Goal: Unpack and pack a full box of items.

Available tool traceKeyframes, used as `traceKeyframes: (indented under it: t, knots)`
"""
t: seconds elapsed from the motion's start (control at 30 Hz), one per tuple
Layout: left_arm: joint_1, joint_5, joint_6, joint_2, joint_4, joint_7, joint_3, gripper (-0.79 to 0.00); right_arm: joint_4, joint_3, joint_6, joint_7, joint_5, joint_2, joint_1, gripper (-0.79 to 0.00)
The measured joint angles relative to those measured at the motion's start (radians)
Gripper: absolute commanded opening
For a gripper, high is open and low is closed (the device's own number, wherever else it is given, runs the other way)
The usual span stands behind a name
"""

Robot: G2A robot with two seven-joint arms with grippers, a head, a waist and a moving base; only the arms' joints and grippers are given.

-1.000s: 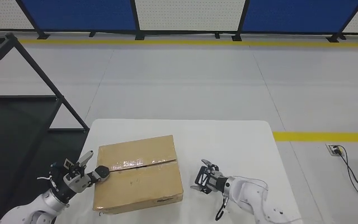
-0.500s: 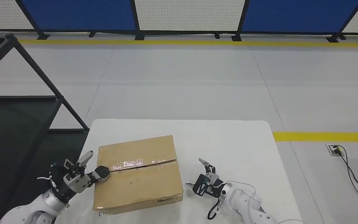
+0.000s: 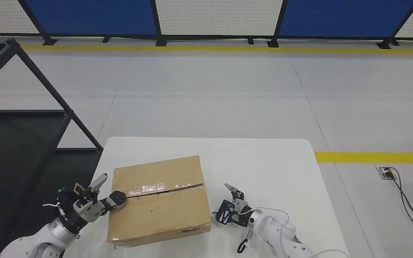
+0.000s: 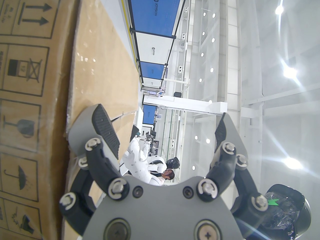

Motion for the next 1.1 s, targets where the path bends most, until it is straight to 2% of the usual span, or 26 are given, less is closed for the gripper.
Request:
traceKeyframes:
  t: [0.17,0.37,0.73,1.1]
  knots:
    - [0.000,0.000,0.000,0.000,0.000,0.000,0.000,0.000,0.036,-0.030,0.095,0.014,-0.023,-0.021,0.015,0.000]
    - [0.000,0.000,0.000,0.000,0.000,0.000,0.000,0.000,0.094,-0.054,0.127,0.022,0.001,-0.048,0.051,0.000]
    - [0.000,0.000,0.000,0.000,0.000,0.000,0.000,0.000,0.195,-0.032,0.266,-0.019,0.121,-0.089,0.087,0.000]
    - [0.000,0.000,0.000,0.000,0.000,0.000,0.000,0.000,0.171,0.024,0.241,-0.064,0.084,-0.070,0.050,0.000]
